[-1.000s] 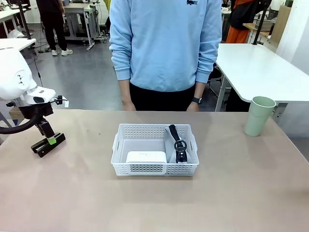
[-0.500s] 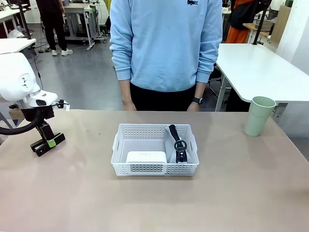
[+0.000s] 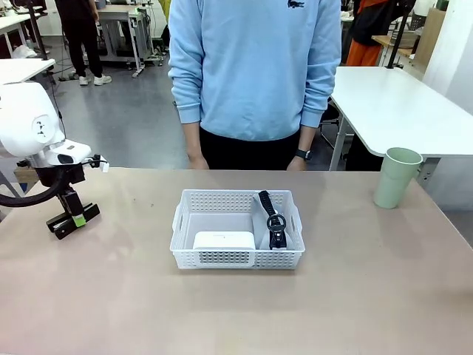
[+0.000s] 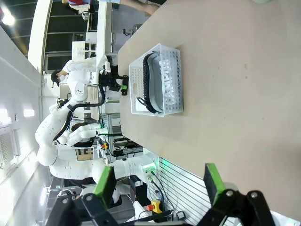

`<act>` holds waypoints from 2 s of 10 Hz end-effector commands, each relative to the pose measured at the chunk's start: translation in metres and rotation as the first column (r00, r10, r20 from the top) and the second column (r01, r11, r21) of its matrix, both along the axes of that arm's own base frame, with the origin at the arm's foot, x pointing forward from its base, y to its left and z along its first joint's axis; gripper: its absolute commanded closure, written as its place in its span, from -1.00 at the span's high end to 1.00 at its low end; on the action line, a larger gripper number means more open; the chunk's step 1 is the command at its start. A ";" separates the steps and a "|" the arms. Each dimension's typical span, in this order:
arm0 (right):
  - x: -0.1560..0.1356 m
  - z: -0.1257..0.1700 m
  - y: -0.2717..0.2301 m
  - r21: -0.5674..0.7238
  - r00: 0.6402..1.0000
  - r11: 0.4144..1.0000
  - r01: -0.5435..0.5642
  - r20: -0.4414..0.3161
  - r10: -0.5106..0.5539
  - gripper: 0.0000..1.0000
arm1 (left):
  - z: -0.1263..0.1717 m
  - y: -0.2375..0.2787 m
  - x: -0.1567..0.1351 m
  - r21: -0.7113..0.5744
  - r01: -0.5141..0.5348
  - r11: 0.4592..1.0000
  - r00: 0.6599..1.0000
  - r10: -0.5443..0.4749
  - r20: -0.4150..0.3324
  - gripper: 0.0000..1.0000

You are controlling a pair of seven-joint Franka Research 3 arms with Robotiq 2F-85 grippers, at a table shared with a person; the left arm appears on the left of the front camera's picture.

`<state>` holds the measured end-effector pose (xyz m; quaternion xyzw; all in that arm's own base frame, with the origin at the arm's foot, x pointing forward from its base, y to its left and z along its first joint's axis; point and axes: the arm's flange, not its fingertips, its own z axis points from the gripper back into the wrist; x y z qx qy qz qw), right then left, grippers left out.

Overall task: Efficiently arrange items inside the basket to fit them all.
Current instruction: Pick up the Stapler and place it inside the Organizing basket.

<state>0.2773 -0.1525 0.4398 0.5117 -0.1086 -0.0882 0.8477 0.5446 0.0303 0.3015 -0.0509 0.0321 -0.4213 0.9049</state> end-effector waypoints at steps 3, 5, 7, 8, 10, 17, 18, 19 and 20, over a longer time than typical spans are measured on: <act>0.001 0.002 -0.001 0.021 0.999 1.000 -0.004 0.033 0.003 1.00 | -0.007 -0.003 -0.003 0.009 0.014 1.000 1.000 -0.014 -0.006 -0.16; 0.001 0.002 -0.001 0.021 0.999 1.000 -0.004 0.033 0.003 1.00 | -0.008 -0.005 -0.003 0.003 0.017 1.000 1.000 -0.017 -0.021 -1.00; 0.001 0.002 -0.001 0.021 0.999 1.000 -0.004 0.033 0.003 1.00 | -0.008 -0.005 -0.003 0.006 0.013 1.000 1.000 -0.013 -0.028 -0.68; 0.001 0.002 -0.001 0.021 0.999 1.000 -0.004 0.033 0.003 1.00 | -0.007 -0.005 -0.003 0.003 0.014 1.000 1.000 -0.014 -0.027 -0.87; 0.001 0.002 -0.001 0.021 0.999 1.000 -0.004 0.033 0.003 1.00 | -0.008 -0.006 -0.003 0.003 0.017 1.000 0.999 -0.017 -0.037 -1.00; 0.001 0.002 -0.001 0.021 0.999 1.000 -0.004 0.033 0.003 1.00 | 0.126 0.022 -0.079 -0.042 0.286 0.957 0.956 -0.282 0.085 -1.00; 0.001 0.002 -0.001 0.021 0.999 1.000 -0.004 0.033 0.003 1.00 | 0.151 0.027 -0.096 -0.055 0.318 0.946 0.946 -0.313 0.078 -1.00; 0.001 0.002 -0.001 0.021 0.999 1.000 -0.004 0.033 0.003 1.00 | 0.172 0.035 -0.117 -0.096 0.348 0.933 0.936 -0.340 0.090 -1.00; 0.001 0.002 -0.001 0.021 0.999 1.000 -0.004 0.033 0.003 1.00 | 0.185 0.043 -0.137 -0.133 0.366 0.921 0.928 -0.352 0.118 -1.00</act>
